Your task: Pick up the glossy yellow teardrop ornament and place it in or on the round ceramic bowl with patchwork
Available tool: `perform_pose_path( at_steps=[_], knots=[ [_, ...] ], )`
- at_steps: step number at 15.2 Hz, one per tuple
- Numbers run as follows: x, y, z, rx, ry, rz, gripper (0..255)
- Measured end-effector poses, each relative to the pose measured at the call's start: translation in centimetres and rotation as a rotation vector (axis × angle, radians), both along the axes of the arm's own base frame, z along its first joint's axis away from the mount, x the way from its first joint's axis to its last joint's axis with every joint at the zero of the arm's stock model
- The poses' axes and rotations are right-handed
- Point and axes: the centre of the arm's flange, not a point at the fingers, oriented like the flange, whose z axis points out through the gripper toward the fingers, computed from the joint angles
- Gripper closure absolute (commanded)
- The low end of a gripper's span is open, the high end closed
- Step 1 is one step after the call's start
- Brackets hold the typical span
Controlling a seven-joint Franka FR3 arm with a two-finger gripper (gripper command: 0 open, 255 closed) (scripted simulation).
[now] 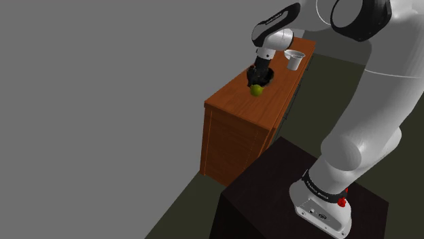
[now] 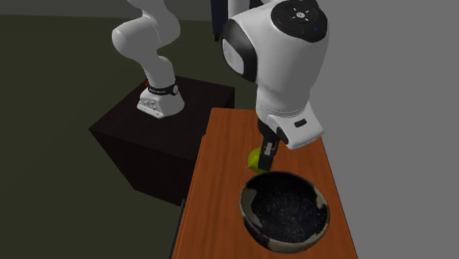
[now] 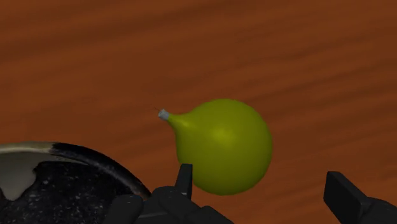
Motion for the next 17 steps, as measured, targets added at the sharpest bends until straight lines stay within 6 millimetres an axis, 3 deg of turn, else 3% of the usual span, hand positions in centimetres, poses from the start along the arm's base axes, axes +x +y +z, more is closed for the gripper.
perform_pose_path(
  at_steps=[4, 9, 10, 17],
  knots=[
    [0.3, -1.2, -1.3, -0.048, -0.052, -0.023, 0],
    [0.1, -0.5, -2.5, -0.020, -0.017, -0.014, 0],
    [0.1, -0.5, -2.5, -0.020, -0.017, -0.014, 255],
    [0.1, -0.4, -2.4, -0.020, -0.018, -0.014, 255]
  ],
)
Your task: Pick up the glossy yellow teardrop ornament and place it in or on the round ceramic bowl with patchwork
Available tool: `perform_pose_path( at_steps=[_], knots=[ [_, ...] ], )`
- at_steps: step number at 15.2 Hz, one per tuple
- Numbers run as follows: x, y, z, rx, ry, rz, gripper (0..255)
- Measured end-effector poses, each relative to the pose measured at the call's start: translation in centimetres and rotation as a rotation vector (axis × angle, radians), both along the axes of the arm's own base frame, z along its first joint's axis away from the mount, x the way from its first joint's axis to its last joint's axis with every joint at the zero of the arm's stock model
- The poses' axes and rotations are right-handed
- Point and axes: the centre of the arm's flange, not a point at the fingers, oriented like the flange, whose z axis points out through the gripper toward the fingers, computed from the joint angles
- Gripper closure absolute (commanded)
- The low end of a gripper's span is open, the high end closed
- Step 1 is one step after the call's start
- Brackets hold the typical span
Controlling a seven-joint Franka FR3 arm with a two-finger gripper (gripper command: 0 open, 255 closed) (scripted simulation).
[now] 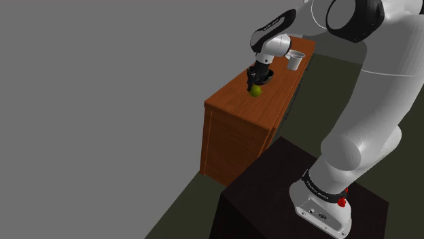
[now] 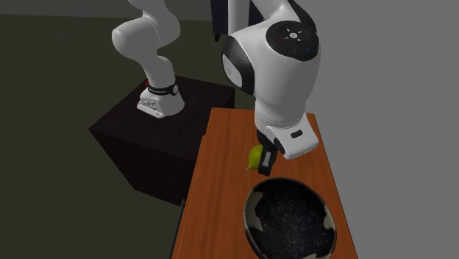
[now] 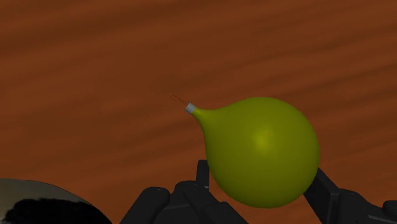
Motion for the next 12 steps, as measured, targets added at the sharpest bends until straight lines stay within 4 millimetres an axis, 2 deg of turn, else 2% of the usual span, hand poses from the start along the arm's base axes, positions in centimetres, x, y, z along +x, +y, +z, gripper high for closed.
perform_pose_path(
  at_steps=[5, 12],
  knots=[
    [0.0, 0.0, 0.5, 0.001, 0.002, 0.000, 255],
    [0.0, 0.0, 4.2, 0.001, 0.002, 0.000, 255]
  ],
)
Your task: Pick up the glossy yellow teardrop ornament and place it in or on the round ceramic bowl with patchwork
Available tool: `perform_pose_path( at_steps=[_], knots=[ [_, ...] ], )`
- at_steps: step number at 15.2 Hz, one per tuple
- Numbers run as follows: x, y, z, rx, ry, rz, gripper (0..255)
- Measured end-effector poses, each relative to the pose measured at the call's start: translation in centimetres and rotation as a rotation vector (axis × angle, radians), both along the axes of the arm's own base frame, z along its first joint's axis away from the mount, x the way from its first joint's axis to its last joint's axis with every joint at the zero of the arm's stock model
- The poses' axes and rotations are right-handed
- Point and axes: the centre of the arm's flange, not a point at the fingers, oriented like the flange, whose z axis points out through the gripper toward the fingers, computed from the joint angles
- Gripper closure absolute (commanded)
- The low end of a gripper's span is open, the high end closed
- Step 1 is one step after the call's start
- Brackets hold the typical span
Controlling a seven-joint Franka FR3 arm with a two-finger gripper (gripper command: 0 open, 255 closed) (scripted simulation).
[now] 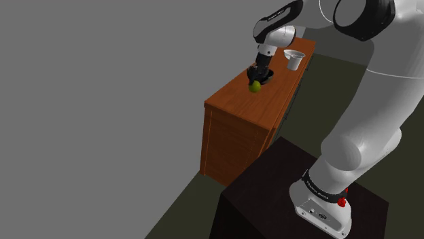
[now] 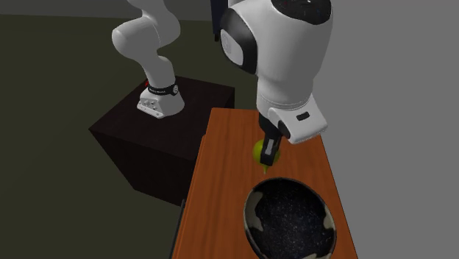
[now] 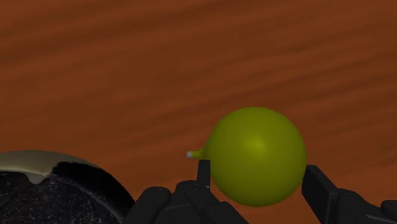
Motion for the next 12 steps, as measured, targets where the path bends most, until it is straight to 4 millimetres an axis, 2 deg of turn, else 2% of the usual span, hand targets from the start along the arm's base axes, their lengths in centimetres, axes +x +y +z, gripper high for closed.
perform_pose_path(
  at_steps=[12],
  knots=[
    [-0.1, 0.0, 6.2, 0.000, 0.000, 0.000, 255]
  ],
)
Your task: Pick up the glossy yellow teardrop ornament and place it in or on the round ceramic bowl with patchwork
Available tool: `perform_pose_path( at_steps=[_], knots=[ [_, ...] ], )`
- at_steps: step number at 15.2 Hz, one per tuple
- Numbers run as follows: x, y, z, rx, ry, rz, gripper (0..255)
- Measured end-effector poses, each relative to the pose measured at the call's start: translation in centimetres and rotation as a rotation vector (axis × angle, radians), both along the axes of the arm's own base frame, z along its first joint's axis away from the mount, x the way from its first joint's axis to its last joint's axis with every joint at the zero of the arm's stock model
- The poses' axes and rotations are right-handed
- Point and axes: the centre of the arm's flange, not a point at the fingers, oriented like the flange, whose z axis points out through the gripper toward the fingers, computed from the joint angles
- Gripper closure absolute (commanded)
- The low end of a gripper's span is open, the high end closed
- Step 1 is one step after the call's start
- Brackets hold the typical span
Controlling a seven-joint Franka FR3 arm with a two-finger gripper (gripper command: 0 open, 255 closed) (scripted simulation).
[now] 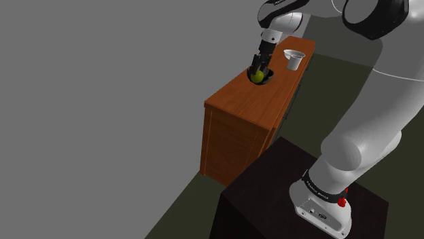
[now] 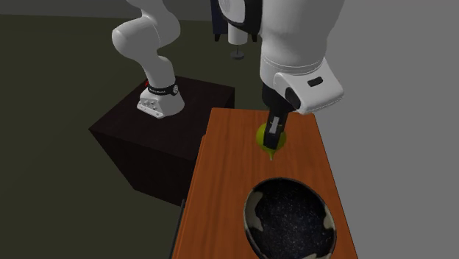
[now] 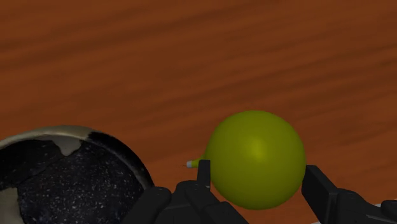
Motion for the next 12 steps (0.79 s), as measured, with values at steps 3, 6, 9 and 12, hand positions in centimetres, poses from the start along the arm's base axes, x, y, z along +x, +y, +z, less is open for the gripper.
perform_pose_path(
  at_steps=[3, 6, 9, 12],
  knots=[
    [0.0, -0.1, 1.6, 0.000, 0.000, 0.000, 255],
    [0.1, 0.0, 3.2, 0.000, 0.000, 0.000, 255],
    [0.1, 0.1, 4.8, 0.000, 0.000, 0.000, 255],
    [0.3, -0.5, 5.9, 0.000, 0.000, 0.000, 255]
  ],
)
